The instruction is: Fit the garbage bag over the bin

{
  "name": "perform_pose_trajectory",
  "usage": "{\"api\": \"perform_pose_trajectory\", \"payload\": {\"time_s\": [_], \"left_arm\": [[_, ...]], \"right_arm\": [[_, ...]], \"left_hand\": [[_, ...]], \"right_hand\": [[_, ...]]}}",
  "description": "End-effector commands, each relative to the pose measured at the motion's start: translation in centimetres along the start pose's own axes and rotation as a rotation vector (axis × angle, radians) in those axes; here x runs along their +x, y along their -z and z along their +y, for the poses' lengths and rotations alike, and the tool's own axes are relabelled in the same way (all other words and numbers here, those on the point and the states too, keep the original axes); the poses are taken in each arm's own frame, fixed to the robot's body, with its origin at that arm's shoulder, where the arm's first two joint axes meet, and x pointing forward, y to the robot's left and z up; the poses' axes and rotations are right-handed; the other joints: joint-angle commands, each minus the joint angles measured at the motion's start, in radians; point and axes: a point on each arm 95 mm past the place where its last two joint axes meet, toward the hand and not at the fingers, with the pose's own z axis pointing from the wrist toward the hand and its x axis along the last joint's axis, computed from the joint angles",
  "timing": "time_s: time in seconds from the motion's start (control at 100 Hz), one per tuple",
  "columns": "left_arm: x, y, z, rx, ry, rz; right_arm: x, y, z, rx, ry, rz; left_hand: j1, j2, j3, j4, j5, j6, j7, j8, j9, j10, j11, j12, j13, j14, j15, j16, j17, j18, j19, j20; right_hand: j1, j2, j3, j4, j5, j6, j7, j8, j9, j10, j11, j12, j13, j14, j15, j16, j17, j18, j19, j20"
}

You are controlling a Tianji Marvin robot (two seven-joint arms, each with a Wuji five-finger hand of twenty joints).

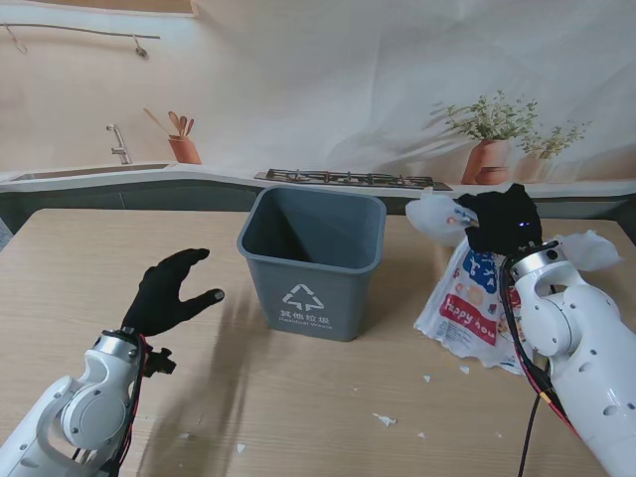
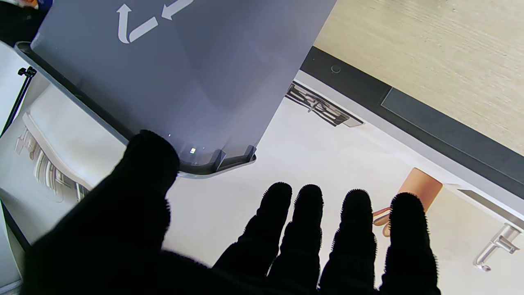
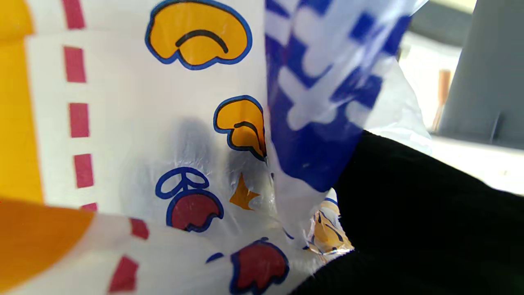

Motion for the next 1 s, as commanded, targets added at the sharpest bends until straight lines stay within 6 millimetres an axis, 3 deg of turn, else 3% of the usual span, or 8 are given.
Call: {"api": "perform_pose_trajectory", "payload": {"time_s": [0.0,0.11,0.54,0.8,0.99], "left_arm": [[0.2,0.0,0.2,-0.011,0.002,-0.001],[0.2,0.0,0.3,-0.014,0.001,0.0],[0.0,0.1,0.1,-0.003,0.002,0.002],[-0.1,0.0,0.1,-0.003,0.005,-0.001],[-0.1,0.1,0.0,0.001,0.005,0.001]], "right_arm": [[1.5,-0.9,2.2,-0.057,-0.015,-0.005],[2.6,-1.4,4.7,-0.169,-0.012,-0.027],[6.7,-3.6,13.7,-0.505,-0.019,-0.035],[8.9,-4.7,17.6,-0.64,-0.035,-0.009],[11.0,-6.3,18.9,-0.704,-0.113,0.007]], "left_hand": [[0.01,-0.004,0.014,0.041,-0.004,0.017,-0.013,-0.004,-0.013,0.017,-0.002,-0.004,-0.022,0.005,-0.003,-0.008,-0.012,0.0,-0.024,-0.009],[0.011,-0.003,0.015,0.041,-0.004,0.017,-0.012,-0.003,-0.013,0.019,-0.003,-0.004,-0.022,0.006,-0.002,-0.008,-0.012,0.0,-0.024,-0.009],[0.011,-0.002,0.012,0.041,-0.004,0.018,-0.014,-0.004,-0.014,0.018,-0.003,-0.005,-0.023,0.005,-0.003,-0.009,-0.013,0.001,-0.025,-0.009],[0.01,-0.001,0.011,0.041,-0.005,0.017,-0.014,-0.004,-0.016,0.016,-0.004,-0.005,-0.024,0.004,-0.003,-0.009,-0.014,0.0,-0.026,-0.01],[0.011,-0.002,0.012,0.041,-0.005,0.018,-0.014,-0.004,-0.015,0.018,-0.003,-0.005,-0.023,0.005,-0.003,-0.009,-0.013,0.0,-0.026,-0.01]], "right_hand": [[0.046,0.018,0.041,0.012,-0.023,0.002,0.035,0.018,0.024,-0.003,0.062,0.023,0.046,-0.003,0.045,0.02,-0.008,-0.002,0.054,0.027],[0.057,0.027,0.025,0.026,-0.034,0.024,0.045,0.009,0.041,-0.01,0.089,0.038,0.065,-0.007,0.069,0.025,0.004,0.001,0.067,0.034],[0.093,0.074,-0.019,0.055,-0.082,0.07,0.088,-0.014,0.013,0.028,0.145,0.03,0.042,-0.002,0.129,0.047,-0.019,-0.009,0.099,0.056],[0.103,0.102,-0.04,0.063,-0.108,0.08,0.1,-0.018,-0.008,0.039,0.161,0.026,0.022,0.0,0.143,0.057,-0.033,-0.018,0.111,0.065],[0.111,0.125,-0.062,0.07,-0.126,0.086,0.111,-0.024,-0.02,0.04,0.162,0.027,0.007,-0.002,0.149,0.064,-0.043,-0.026,0.117,0.069]]}}
